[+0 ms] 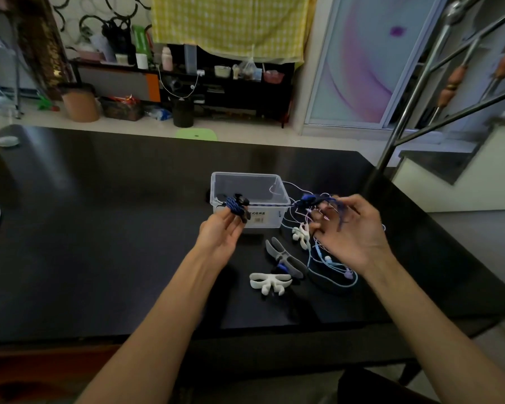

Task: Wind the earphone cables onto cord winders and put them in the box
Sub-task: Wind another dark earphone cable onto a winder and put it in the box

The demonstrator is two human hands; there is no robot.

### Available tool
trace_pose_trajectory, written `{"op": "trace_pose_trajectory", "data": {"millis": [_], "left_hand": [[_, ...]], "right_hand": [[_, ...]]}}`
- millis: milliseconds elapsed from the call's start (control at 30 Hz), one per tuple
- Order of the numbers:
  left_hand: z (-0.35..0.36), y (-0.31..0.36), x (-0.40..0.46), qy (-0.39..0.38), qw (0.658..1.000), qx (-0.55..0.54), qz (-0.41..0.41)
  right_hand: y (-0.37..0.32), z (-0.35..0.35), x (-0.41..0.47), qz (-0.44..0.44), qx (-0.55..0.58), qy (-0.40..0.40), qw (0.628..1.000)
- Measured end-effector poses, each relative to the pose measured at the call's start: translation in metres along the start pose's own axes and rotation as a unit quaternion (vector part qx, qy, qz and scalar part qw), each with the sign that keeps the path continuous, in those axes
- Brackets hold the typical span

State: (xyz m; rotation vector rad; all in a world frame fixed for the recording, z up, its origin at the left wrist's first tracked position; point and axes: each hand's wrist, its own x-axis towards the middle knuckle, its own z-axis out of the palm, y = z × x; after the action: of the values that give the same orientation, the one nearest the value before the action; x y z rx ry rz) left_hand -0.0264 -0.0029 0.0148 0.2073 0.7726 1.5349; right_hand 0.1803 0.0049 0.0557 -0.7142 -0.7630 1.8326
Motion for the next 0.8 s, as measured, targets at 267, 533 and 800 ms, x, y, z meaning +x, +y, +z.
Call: {"op": "trace_pose_trajectory", "data": {"millis": [267, 533, 800], "left_hand": [[-0.001, 0.004, -0.001, 0.013, 0.999, -0.035, 0.029], [-0.009, 0.012, 0.006, 0.048, 0.994, -0.077, 0.053], [-0.020, 0.020, 0.012, 0.060, 0.994, -0.055, 0.078]], "right_hand": [[0.007, -0.008, 0.005, -0.004, -0.052, 0.093, 0.994], [0.006, -0.021, -0.001, 0.018, -0.410, 0.070, 0.909], [-0.014, -0.048, 0.008, -0.028, -0.487, 0.240, 0.839]]}}
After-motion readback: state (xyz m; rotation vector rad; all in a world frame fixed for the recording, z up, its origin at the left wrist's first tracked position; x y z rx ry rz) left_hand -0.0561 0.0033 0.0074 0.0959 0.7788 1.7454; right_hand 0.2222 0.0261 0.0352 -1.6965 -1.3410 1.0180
